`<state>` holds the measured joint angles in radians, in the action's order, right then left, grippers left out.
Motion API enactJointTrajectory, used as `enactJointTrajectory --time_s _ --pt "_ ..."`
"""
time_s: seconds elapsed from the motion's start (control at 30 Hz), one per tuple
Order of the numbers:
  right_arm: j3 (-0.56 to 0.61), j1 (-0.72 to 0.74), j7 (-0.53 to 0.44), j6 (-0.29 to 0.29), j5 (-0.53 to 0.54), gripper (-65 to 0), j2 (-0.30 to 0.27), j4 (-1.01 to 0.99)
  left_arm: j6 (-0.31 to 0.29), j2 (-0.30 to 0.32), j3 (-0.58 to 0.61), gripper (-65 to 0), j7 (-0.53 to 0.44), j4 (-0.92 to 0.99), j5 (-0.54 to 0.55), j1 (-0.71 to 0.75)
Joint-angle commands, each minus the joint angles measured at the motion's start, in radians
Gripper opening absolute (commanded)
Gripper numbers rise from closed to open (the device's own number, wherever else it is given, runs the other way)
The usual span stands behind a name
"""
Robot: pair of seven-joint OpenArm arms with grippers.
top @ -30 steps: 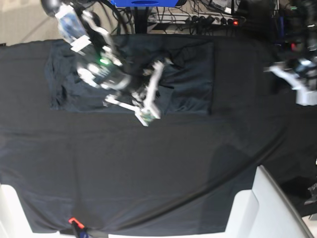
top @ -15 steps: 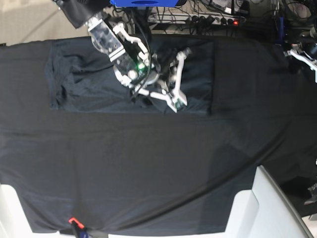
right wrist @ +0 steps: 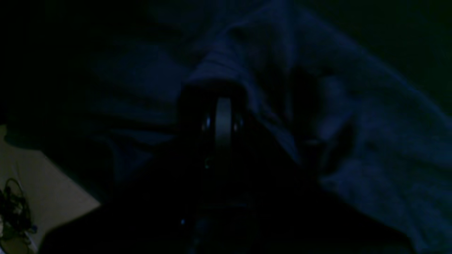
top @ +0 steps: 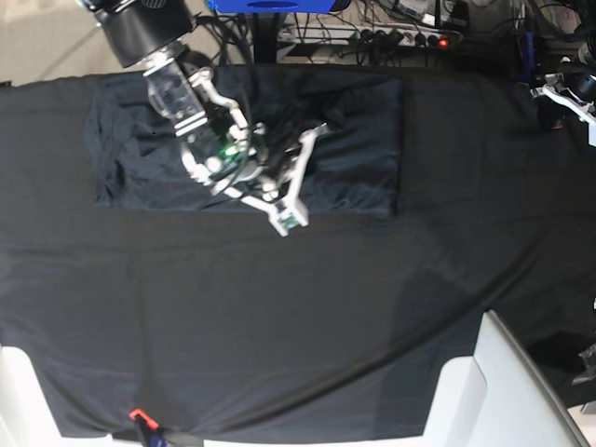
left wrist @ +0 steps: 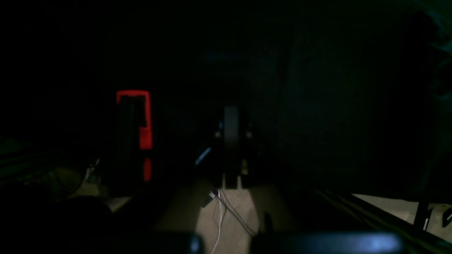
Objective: Fold the T-shirt properly
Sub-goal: 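Press and smooth the folded stack with the right gripper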
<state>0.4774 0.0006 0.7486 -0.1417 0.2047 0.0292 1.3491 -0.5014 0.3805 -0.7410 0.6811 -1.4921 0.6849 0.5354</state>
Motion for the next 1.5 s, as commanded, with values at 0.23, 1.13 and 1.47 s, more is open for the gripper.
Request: enactJointTrajectory --time_s 0.23,1.13,1.47 --pt "-0.099 0.034 -0.016 -0.006 0.005 -64.8 -0.018 0.014 -0.004 0.018 -0.012 -65.0 -0.019 -0.012 0.014 0.005" --pt "0.028 0.098 0.007 -0.002 0.008 -64.8 0.062 -0.030 -0.004 0.012 -0.005 -65.0 -0.019 0.006 0.014 0.005" --pt "-0.139 0.143 -0.080 0.000 0.006 -64.8 0.044 -0.185 -0.012 0.005 -0.012 -65.0 -0.021 0.072 0.014 0.005"
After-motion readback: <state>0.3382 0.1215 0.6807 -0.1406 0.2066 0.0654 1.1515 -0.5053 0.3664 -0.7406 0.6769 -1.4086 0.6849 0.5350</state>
